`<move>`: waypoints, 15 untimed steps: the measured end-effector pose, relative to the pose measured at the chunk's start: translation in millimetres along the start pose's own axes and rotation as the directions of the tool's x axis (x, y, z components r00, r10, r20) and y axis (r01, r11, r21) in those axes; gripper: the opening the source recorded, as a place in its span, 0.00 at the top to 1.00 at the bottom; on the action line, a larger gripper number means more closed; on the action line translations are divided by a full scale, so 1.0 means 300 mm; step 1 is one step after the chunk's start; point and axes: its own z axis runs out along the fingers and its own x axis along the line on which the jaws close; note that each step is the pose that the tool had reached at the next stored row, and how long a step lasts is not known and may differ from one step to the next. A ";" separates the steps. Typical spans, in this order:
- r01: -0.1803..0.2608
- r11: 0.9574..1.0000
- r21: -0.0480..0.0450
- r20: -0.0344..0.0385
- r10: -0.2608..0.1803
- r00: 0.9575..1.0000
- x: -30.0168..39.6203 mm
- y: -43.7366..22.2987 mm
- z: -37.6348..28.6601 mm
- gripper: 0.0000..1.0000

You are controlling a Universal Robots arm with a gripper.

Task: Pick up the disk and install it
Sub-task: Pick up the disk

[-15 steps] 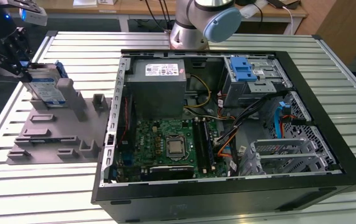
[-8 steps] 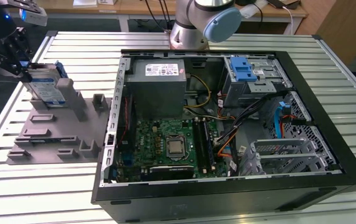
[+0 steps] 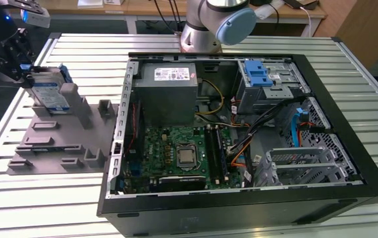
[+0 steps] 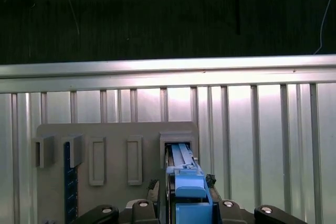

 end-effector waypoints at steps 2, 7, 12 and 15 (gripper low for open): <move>-0.001 1.000 0.000 0.000 0.001 1.000 0.000 0.000 0.000 0.56; -0.002 1.000 0.000 0.000 0.002 1.000 0.000 0.000 0.000 0.57; -0.004 1.000 0.000 0.000 0.004 1.000 0.000 0.000 0.000 0.64; -0.005 1.000 0.000 0.000 0.005 1.000 0.000 0.000 0.000 0.64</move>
